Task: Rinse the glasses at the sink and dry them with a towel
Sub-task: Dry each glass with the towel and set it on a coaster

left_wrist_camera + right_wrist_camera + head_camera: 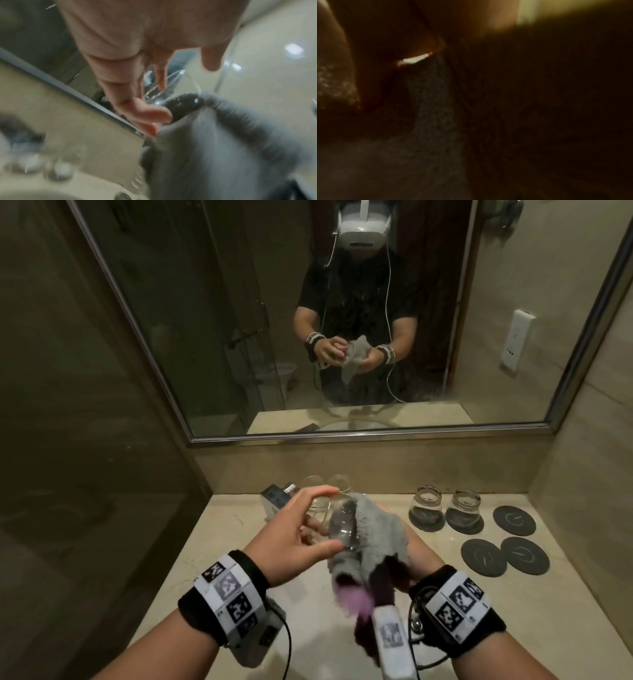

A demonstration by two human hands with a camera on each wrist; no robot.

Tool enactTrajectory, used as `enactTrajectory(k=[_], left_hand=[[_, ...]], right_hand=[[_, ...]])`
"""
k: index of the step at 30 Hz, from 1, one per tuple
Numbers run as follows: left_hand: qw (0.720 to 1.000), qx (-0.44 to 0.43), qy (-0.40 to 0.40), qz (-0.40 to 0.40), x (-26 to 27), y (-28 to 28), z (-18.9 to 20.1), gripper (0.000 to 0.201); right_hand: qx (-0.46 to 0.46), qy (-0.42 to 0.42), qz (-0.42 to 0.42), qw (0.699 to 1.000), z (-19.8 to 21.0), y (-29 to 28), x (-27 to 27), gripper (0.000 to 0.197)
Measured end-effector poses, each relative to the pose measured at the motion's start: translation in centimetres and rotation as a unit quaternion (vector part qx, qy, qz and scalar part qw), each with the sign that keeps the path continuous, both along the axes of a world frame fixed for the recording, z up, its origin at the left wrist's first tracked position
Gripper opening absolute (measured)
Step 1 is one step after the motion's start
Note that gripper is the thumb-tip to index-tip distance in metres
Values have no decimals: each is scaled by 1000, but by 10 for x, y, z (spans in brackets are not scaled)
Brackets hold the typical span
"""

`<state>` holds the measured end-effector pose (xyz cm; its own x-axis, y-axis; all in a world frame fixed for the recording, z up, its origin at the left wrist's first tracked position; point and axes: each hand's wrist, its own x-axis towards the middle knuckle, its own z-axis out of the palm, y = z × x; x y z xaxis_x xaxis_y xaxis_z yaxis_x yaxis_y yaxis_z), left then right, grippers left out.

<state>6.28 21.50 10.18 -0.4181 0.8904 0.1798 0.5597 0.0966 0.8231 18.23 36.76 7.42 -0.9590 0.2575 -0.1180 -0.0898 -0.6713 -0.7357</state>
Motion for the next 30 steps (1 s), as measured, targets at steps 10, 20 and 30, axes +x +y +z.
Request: enactTrajectory(k=[10,20,30], left_hand=[[990,33,137,-27,-2,0,-2,57],[993,16,112,-24,2,0,2,54],[1000,14,26,-1,2,-1,9,55]], right_hand=[[-84,-31,12,996,-2,-5,-5,38],[-48,-34,-55,997,4,-6,-9,26],[73,13,-114,991,7,-5,-12,10]])
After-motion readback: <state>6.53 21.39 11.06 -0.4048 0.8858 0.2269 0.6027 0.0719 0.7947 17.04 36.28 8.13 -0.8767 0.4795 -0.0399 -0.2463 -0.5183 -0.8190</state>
